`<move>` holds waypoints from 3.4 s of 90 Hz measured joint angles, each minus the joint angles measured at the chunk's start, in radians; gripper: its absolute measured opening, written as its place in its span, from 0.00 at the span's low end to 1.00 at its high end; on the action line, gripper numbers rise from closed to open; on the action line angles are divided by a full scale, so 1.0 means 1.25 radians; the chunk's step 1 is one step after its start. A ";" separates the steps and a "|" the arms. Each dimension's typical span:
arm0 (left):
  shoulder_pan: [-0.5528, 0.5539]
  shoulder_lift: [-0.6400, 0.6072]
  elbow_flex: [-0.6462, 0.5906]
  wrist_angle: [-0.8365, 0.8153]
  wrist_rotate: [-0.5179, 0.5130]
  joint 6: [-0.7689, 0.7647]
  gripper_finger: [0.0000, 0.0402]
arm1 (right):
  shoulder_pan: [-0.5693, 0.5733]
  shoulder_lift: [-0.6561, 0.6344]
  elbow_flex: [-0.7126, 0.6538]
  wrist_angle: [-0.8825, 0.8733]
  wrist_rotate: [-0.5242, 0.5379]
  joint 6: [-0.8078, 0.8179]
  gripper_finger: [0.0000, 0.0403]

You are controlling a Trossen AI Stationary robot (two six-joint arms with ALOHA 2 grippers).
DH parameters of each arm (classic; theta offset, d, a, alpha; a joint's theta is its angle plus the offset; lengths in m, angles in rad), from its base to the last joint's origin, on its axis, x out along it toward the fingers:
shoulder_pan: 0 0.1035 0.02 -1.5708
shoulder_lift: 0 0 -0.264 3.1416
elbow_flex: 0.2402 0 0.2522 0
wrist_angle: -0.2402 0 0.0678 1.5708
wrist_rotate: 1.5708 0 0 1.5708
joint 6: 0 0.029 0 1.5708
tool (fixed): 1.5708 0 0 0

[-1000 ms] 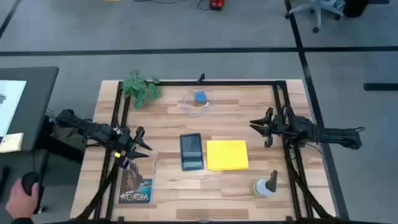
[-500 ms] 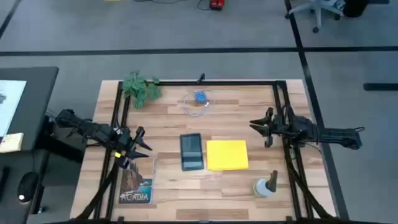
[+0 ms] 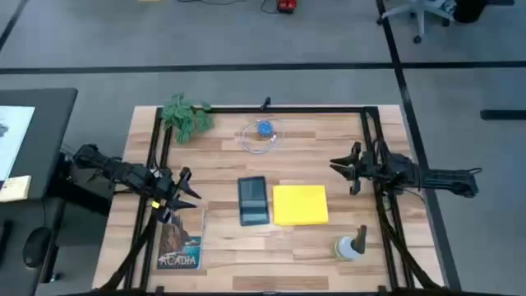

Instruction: Apply microfiber cloth

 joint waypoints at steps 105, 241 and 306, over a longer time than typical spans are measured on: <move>0.000 0.000 -0.001 0.011 -0.002 0.050 0.30 | 0.171 0.546 0.751 -0.280 0.062 -0.076 0.20; 0.002 0.097 0.002 0.003 -0.079 -0.165 0.30 | 0.060 1.265 0.933 -0.471 -0.249 0.326 0.62; 0.002 0.291 0.000 0.015 -0.086 -0.181 0.30 | -0.142 1.623 0.986 -0.179 -0.503 0.377 0.62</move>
